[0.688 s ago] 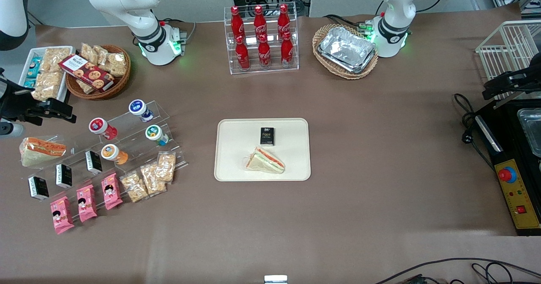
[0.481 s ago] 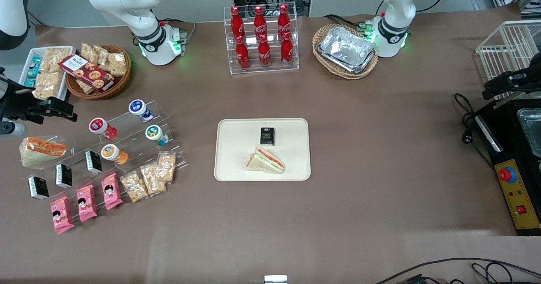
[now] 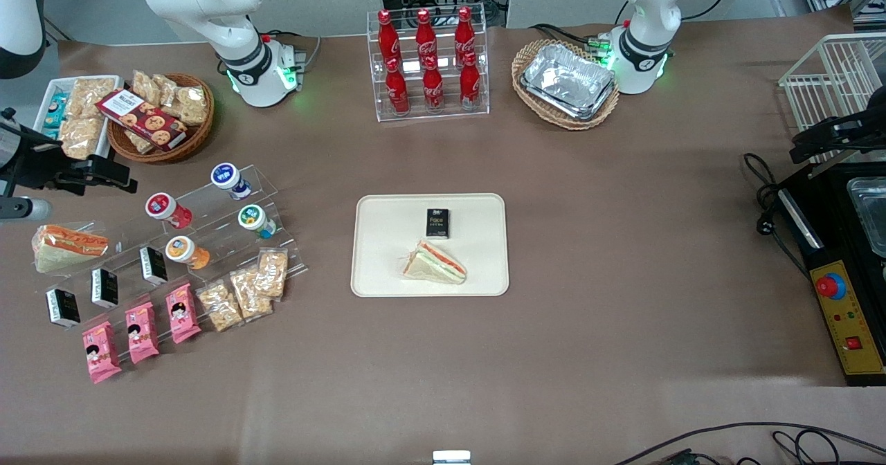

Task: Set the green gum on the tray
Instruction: 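Move the right gripper over the snack rack toward the green gum tub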

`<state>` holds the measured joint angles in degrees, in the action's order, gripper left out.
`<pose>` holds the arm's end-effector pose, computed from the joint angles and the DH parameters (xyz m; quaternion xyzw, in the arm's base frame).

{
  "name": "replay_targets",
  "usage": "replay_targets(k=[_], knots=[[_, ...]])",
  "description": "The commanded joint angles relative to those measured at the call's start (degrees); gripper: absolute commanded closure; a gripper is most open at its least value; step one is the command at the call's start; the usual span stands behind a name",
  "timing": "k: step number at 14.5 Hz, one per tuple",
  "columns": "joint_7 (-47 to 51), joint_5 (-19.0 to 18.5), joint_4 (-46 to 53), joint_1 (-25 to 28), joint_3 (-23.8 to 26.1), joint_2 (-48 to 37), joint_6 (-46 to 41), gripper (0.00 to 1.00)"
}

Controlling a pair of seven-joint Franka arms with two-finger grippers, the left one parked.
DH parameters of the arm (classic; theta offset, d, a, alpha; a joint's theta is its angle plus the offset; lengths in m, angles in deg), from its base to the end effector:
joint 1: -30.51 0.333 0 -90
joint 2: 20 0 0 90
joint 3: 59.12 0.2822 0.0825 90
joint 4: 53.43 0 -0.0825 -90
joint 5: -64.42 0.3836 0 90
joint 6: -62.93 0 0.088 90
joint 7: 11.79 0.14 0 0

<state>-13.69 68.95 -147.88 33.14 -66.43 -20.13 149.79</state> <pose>0.5388 -0.0327 0.5190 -0.9968 0.0246 0.0626 0.0433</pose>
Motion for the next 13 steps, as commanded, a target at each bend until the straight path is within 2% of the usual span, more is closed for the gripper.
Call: replay_targets(k=[1,4,6,8,11,13], knots=[[3.9,1.5,-0.2,1.9,0.6,-0.6,-1.5,0.0],[10.1,1.5,-0.7,6.4,0.7,-1.1,-1.3,0.0],[10.8,1.4,-1.5,9.0,0.7,-2.1,-0.7,0.0],[10.9,1.4,-5.1,9.4,0.7,-5.1,0.7,0.0],[10.4,0.8,-16.3,10.4,0.7,-13.6,8.3,0.0],[10.3,0.5,-17.6,10.5,0.7,-13.7,9.5,0.0]])
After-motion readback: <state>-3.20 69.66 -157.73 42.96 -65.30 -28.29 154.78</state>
